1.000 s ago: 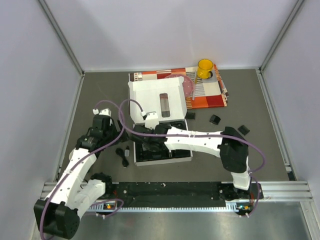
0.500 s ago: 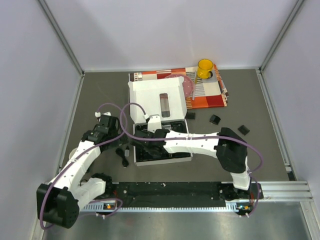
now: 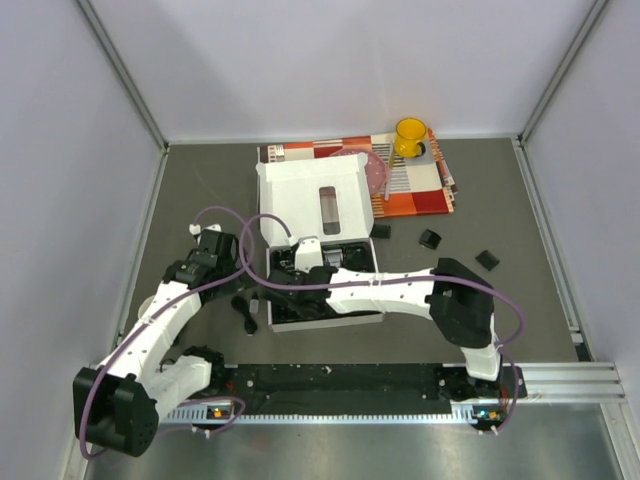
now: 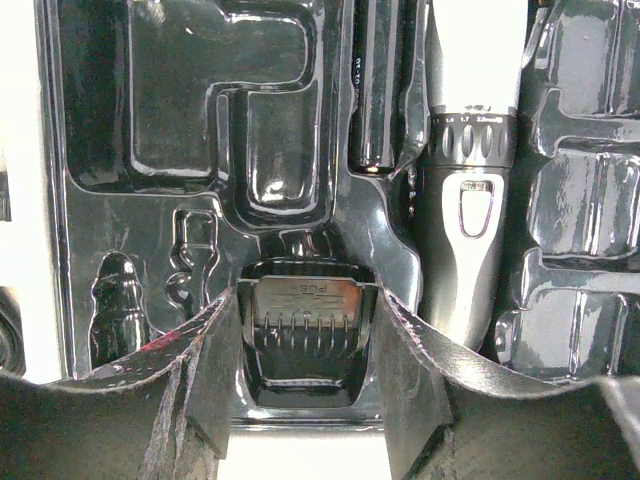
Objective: Sort the hair-cutting tools
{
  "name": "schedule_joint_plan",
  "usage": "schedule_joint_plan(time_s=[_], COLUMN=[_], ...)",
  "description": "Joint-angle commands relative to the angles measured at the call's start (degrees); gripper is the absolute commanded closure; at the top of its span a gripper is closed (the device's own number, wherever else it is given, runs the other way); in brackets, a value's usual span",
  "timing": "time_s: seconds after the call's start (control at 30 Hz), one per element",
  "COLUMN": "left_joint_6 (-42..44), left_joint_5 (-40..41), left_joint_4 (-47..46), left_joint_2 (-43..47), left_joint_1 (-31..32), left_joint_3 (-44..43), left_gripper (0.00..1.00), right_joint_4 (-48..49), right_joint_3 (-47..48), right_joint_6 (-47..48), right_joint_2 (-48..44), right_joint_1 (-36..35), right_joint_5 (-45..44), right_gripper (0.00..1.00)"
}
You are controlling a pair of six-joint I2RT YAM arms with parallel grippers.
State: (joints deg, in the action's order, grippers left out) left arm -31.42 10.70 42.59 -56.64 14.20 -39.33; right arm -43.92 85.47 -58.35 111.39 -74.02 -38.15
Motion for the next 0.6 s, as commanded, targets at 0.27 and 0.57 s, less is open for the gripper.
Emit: schedule_joint_plan(time_s=[0.27,0.57], left_joint_6=[0.7,0.7], left_joint_5=[0.6,0.6], left_joint_4=[-0.3,-0.5], left_joint_2=[2.4,3.4], left_joint_1=[0.2,0.2], left_joint_3=[-1.9,-1.8], left_gripper=[0.02,0.02], right_joint_4=[1.9,1.6], right_joint_3=[-2.0,-1.6], right_joint_6=[-3.4,-2.8], right_joint_2=[0.1,-0.7], right_joint_1=[-2.5,-2.9], right_joint_5=[-1.4,-0.3], right_gripper=[0.66,0.47])
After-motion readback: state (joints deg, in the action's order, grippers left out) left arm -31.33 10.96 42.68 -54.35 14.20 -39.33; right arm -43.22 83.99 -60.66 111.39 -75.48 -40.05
